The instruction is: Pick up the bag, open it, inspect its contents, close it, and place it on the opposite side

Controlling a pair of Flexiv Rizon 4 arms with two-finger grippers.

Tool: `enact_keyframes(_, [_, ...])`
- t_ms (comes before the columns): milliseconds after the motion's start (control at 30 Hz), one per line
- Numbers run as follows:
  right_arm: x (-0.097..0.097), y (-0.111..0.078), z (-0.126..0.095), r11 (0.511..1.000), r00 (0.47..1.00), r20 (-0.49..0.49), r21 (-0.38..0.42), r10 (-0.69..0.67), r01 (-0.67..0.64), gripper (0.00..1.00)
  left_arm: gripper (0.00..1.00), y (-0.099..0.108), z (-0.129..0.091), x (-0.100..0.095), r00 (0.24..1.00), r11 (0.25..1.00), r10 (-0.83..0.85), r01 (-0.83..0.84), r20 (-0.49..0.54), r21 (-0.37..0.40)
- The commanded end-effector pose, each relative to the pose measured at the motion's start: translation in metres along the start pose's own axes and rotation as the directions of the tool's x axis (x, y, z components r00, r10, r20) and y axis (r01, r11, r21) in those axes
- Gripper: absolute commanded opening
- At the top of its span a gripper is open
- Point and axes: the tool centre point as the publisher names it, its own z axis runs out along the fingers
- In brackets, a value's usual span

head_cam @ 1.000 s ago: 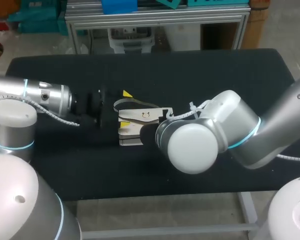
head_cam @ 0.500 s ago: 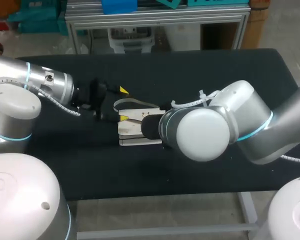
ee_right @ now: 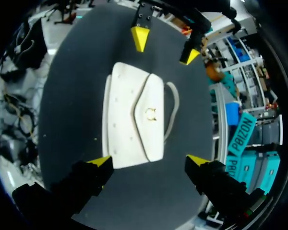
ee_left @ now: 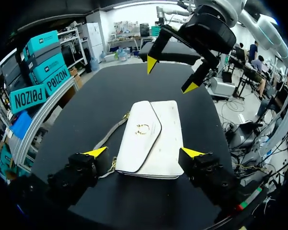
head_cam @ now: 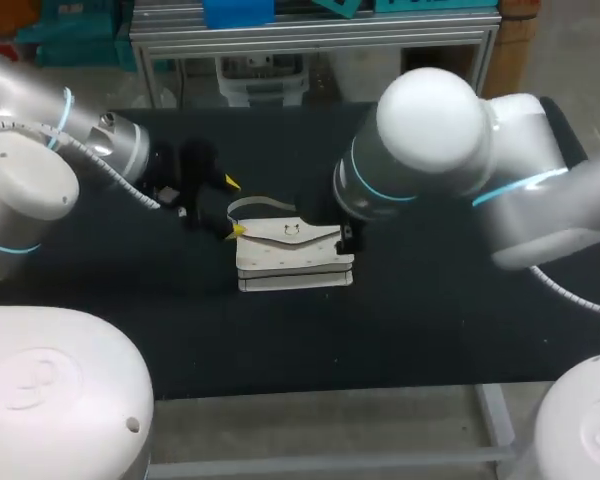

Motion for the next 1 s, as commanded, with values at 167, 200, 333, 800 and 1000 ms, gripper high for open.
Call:
enact_keyframes(167, [-0.014,0.001,-0.015,0.994,0.913,-0.395,0.063,0.105,-0.087,1.0,1.0,0.004,0.0,-0.013,0.965,0.949,-0.26,0.252,-0.017,-0.191])
enact_keyframes(200, [-0.014,0.001,-0.016,0.993,0.908,-0.401,0.063,0.12,-0.104,1.0,1.0,0.005,0.0,-0.013,0.958,0.94,-0.288,0.28,-0.012,-0.197])
enact_keyframes(333, [-0.015,-0.004,-0.02,0.981,0.875,-0.447,0.043,0.188,-0.188,1.0,1.0,0.008,0.001,-0.013,0.941,0.91,-0.335,0.337,0.053,-0.241])
enact_keyframes(800, [-0.015,-0.004,-0.02,0.981,0.875,-0.447,0.043,0.188,-0.188,1.0,1.0,0.008,0.001,-0.013,0.941,0.91,-0.335,0.337,0.053,-0.241])
enact_keyframes(1000, [-0.031,-0.001,-0.02,0.885,0.775,-0.43,0.174,0.463,-0.432,1.0,1.0,0.0,0.011,-0.014,0.781,0.754,-0.609,0.623,0.134,-0.208])
